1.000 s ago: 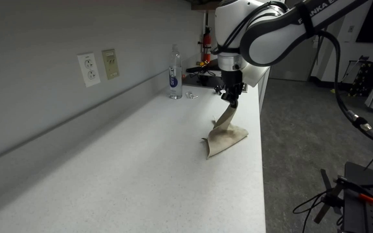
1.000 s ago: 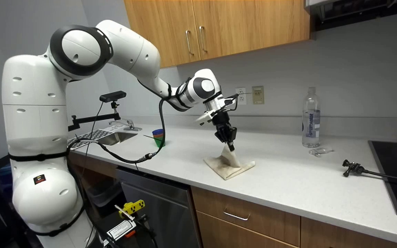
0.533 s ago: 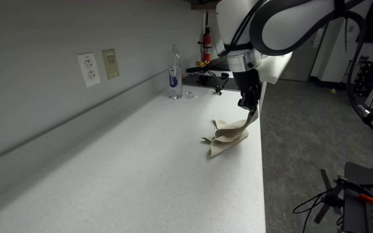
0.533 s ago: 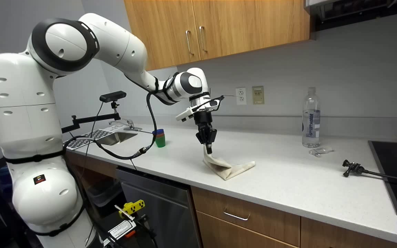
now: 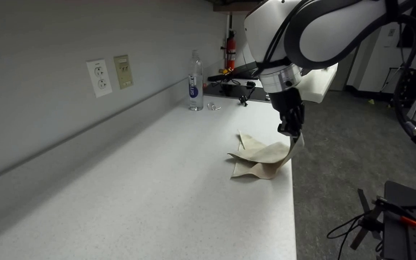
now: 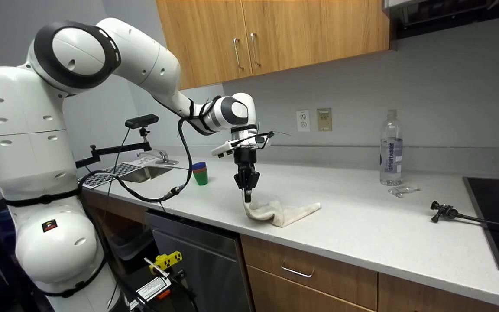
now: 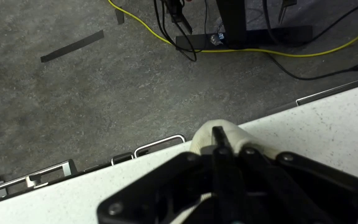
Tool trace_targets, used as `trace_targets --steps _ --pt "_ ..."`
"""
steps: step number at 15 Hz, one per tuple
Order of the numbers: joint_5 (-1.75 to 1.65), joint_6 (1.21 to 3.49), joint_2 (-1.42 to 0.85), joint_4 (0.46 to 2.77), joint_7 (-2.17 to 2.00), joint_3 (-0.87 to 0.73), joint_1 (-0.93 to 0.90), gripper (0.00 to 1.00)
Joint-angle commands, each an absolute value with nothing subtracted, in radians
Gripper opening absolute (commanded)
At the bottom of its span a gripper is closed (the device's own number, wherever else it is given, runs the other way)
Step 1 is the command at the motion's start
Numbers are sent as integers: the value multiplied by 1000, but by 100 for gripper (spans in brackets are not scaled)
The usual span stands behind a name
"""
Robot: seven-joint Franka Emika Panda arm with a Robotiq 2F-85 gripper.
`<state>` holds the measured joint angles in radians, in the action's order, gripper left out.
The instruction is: Unfold the towel
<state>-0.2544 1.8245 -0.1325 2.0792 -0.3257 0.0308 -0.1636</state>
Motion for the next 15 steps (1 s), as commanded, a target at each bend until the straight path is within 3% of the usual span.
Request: trace_targets --steps 1,9,11,12,15 --pt "-249 1826 -103 2101 -342 43 -143 29" --pt "-239 1861 -96 2088 -313 46 -135 88" --pt "-237 1930 -98 2087 -297 44 -130 100" --pt "-244 1978 -101 2088 -288 43 -129 68" --pt "-230 2125 -120 2089 -246 40 -119 57"
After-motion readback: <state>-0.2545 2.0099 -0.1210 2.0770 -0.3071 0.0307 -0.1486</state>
